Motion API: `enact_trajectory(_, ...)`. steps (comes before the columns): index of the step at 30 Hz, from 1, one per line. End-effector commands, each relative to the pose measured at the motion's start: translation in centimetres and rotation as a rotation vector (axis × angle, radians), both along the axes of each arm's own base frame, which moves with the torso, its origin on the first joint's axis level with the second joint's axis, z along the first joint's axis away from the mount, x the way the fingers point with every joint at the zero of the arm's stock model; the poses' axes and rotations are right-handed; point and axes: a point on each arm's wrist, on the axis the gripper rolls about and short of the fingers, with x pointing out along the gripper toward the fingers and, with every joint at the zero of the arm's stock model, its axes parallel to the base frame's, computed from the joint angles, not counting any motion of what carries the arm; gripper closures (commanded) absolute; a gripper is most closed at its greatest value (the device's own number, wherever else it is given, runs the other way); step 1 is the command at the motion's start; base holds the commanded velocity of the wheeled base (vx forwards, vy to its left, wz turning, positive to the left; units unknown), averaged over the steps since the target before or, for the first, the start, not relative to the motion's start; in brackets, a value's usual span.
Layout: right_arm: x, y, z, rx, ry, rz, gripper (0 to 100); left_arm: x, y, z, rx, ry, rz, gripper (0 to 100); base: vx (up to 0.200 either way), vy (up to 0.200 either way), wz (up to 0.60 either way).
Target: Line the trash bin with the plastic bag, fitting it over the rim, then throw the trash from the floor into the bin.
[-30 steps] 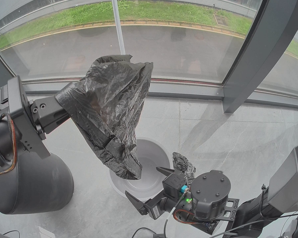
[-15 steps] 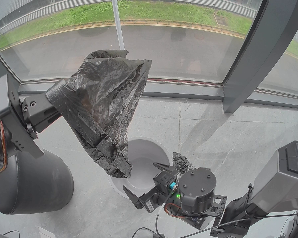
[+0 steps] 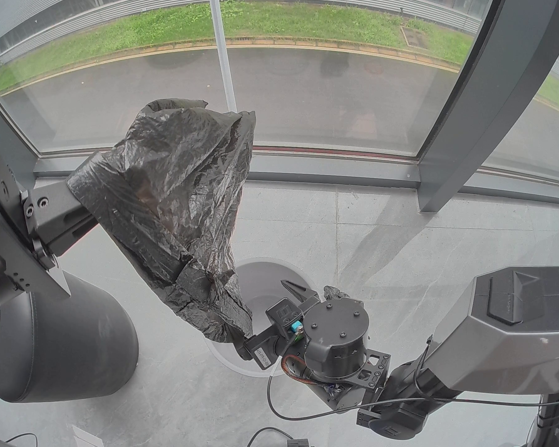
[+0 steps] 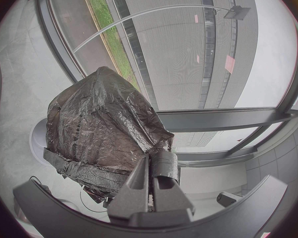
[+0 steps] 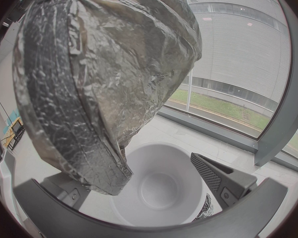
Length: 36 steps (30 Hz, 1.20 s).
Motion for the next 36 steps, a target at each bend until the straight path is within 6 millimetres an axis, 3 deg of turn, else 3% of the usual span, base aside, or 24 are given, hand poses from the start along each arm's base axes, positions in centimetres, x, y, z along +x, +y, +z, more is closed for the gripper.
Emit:
enact_trajectory(1, 0.6, 0.3, -0.6, -0.012, -0.006, -0.02, 0, -0.1, 0.1, 0.0, -0.002, -0.003, 0.0, 100, 0.0, 0.0, 0.0)
enact_trajectory(13, 1.7, 1.3, -1.5, 0.007, -0.028, -0.03, 0, -0.2, 0.2, 0.0, -0.004, -0.003, 0.0, 100, 0.0, 0.0, 0.0)
enact_trajectory(14, 1.7, 1.3, -1.6, 0.014, -0.036, -0.03, 100, -0.2, 0.2, 0.0, -0.004, -0.003, -0.002, 100, 0.0, 0.0, 0.0)
enact_trajectory(22, 1.4, 1.1, -1.9, 0.024, -0.062, -0.028, 100, -0.4, 0.3, 0.0, -0.007, -0.007, 0.0, 100, 0.0, 0.0, 0.0)
enact_trajectory(27, 0.2, -0.3, -2.2, 0.004, -0.051, -0.018, 100, -0.5, 0.4, -0.3, -0.002, -0.001, 0.001, 100, 0.0, 0.0, 0.0)
enact_trajectory(36, -1.7, -4.0, 0.6, 0.063, 0.01, -0.037, 100, 0.0, 0.3, -1.5, 0.031, 0.029, 0.014, 100, 0.0, 0.0, 0.0)
